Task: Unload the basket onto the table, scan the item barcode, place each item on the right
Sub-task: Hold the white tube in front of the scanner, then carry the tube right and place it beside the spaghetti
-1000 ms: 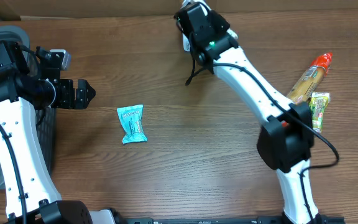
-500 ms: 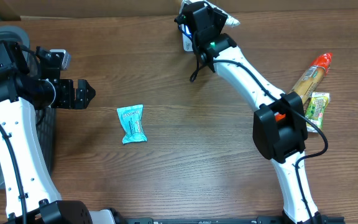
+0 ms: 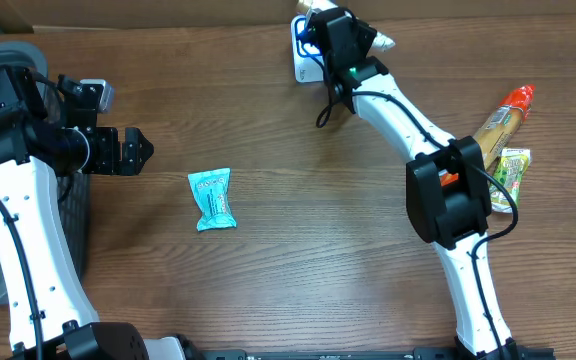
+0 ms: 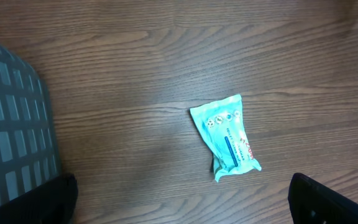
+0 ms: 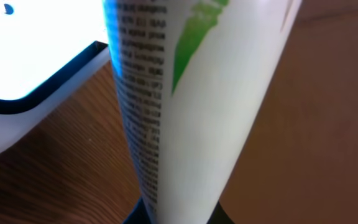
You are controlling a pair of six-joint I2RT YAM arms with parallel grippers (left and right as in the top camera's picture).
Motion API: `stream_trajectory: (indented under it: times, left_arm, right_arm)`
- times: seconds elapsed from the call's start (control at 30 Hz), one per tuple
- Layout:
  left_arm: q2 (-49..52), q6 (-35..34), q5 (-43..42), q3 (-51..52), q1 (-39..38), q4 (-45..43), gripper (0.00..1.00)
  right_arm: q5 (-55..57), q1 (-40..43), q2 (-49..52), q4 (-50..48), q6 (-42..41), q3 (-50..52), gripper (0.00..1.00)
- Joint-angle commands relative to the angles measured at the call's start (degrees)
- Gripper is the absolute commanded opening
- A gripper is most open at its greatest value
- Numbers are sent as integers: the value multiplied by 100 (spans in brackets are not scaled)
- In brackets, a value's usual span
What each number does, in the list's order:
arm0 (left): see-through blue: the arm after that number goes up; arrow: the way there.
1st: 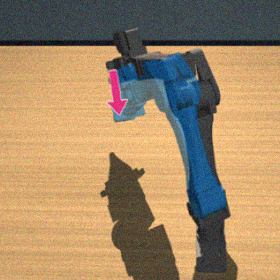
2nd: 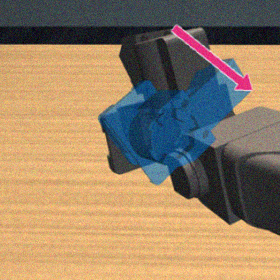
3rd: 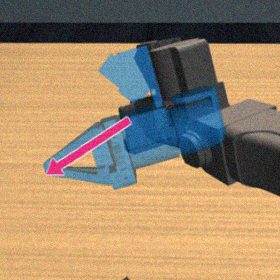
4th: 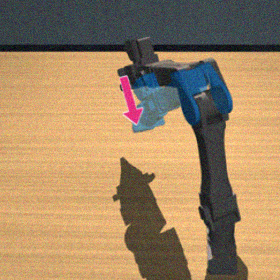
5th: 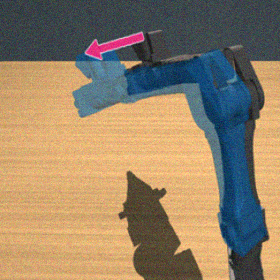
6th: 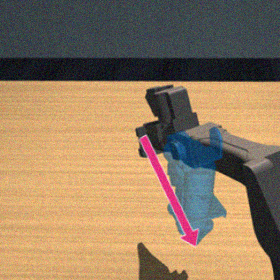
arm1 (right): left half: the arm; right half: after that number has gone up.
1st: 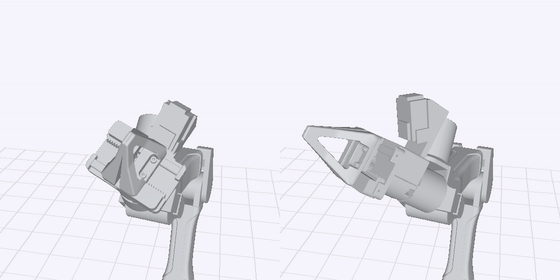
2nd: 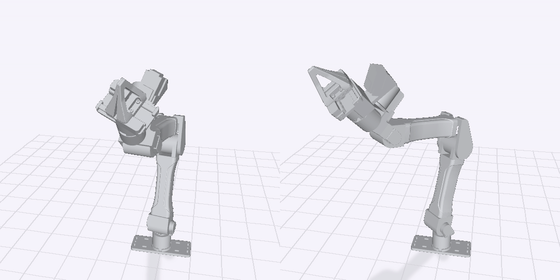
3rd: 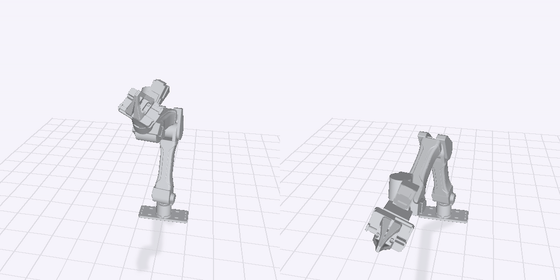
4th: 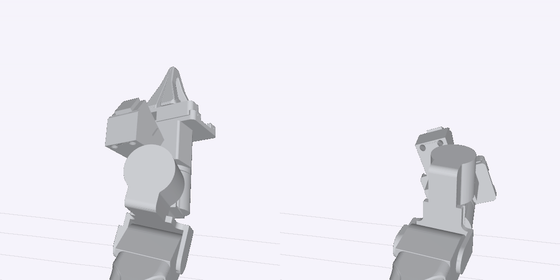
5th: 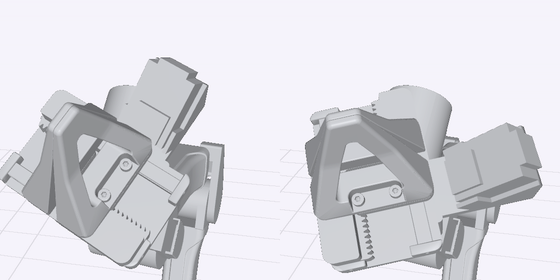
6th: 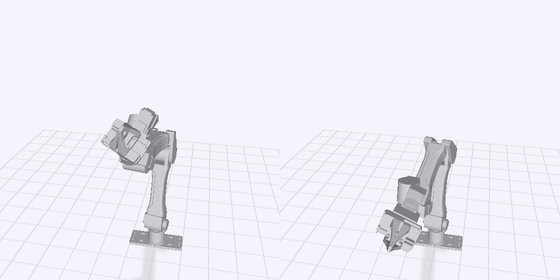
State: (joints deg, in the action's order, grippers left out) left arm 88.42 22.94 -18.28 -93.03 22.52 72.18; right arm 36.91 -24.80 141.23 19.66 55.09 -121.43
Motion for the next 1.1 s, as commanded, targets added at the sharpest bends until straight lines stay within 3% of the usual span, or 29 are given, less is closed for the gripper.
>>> stream_trajectory:
  times: [0.0, 0.67, 0.8, 0.93, 1.0, 1.07]
  left_arm:
    - [35, 127, -66, 2, -4, -7, 100]
    - [35, 129, -63, 2, -4, -7, 100]
    - [35, 127, -66, 2, -4, -7, 99]
    - [35, 127, -66, 2, -4, -7, 99]
    - [35, 127, -66, 2, -4, -7, 100]
    - [35, 127, -66, 2, -4, -7, 99]
  right_arm:
    - [24, -20, -7, -153, -57, -114, 4]
    - [-81, -66, -39, 90, -11, -70, 4]
    - [-575, -107, -525, 623, -903, -74, 4]
    - [-2194, -7, -1554, 1665, -1626, -96, 4]
    - [-3115, 116, -2188, 2133, -2461, -96, 4]
    - [-3873, 286, -2804, 2505, -3891, -96, 4]
